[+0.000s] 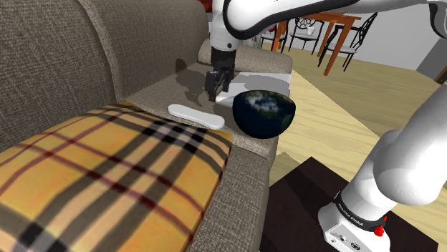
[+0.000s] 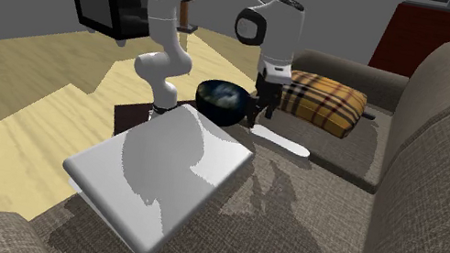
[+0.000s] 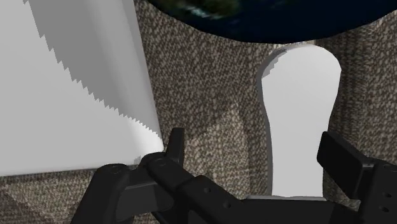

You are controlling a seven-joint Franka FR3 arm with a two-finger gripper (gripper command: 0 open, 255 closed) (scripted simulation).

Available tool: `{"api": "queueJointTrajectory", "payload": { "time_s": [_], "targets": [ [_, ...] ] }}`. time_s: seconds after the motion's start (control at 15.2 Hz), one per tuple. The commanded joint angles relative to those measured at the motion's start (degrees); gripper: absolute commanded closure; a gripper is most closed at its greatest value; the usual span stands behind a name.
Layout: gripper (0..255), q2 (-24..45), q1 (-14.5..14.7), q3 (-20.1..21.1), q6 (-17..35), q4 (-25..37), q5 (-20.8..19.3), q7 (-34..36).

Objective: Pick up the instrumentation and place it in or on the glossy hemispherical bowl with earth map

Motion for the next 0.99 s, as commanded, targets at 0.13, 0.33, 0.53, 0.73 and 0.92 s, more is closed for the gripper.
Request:
{"api": "queueJointTrajectory", "payload": {
  "time_s": [0.13,0.33,0.53,0.73,0.92],
  "targets": [
    [0,6.96,2.10,2.22,0.88,5.39,-1.39,0.85],
    [0,11.44,3.56,3.40,0.90,9.36,-2.55,1.35],
    [0,11.99,3.58,3.33,3.07,7.71,-2.75,1.49],
    [0,12.64,3.59,3.28,5.22,6.18,-2.99,1.65],
    [0,13.02,3.60,3.25,6.34,5.43,-3.13,1.75]
  ]
}}
